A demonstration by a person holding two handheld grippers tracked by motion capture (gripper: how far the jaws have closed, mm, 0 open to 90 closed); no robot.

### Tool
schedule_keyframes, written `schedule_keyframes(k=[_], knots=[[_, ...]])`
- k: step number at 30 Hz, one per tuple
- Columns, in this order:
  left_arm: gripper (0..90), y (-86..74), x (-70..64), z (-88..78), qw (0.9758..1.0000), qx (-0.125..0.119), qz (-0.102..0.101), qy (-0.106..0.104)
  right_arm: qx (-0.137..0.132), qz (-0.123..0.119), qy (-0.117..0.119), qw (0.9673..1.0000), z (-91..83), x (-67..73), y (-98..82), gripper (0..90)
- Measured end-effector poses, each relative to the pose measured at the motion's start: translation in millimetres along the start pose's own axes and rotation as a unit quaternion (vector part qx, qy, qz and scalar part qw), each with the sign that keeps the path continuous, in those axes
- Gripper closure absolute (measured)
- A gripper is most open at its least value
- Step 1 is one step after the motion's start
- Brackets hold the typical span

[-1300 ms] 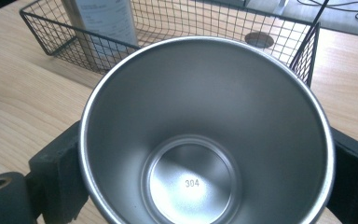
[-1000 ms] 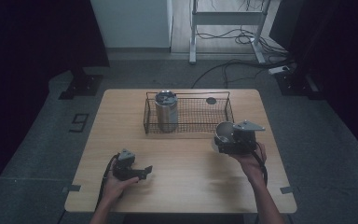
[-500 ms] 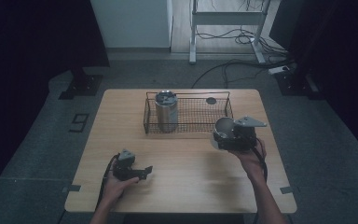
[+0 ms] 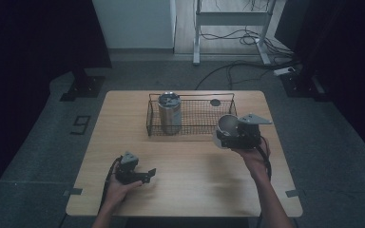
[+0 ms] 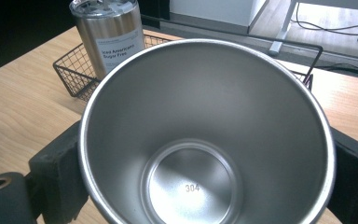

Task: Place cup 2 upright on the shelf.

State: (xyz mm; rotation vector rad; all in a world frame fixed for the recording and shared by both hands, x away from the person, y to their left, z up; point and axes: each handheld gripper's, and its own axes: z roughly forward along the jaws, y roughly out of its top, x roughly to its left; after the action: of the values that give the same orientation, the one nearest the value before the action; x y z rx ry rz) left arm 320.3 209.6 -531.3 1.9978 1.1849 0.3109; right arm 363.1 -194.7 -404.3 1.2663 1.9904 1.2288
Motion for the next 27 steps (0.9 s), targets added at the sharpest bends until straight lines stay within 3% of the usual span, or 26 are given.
schedule_keyframes(k=[27], knots=[[8.5, -1.1, -1.0, 3.7, 1.0, 0.008, -0.001, -0.004, -0.004, 0.009, -0.003, 1.0, 12.1, -7.4, 31.7, 6.7]])
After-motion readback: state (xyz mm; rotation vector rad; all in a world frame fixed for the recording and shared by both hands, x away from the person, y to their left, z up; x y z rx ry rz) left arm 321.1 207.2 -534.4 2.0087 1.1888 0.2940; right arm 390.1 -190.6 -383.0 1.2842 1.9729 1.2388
